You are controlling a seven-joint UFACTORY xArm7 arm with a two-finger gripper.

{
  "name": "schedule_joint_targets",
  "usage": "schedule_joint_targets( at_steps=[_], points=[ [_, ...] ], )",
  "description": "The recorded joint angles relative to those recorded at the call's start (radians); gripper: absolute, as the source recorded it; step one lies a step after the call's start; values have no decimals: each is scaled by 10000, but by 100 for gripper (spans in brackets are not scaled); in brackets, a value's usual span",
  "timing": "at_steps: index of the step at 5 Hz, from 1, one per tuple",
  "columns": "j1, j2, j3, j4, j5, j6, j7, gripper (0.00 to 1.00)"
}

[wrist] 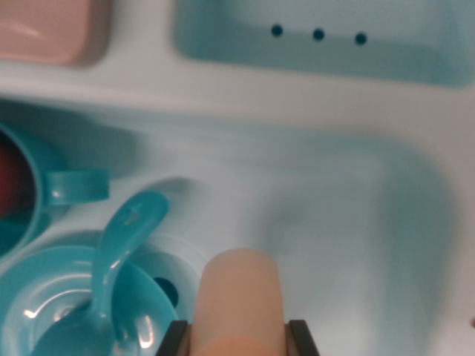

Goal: Pick detergent from the sink

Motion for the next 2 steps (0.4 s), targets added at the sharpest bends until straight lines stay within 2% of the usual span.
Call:
schedule_joint_targets(
  at_steps=[1,2],
  points=[
    [3,-125,-4,234,-22,358,22,100],
    [3,-125,-4,234,-22,358,22,100]
  ],
)
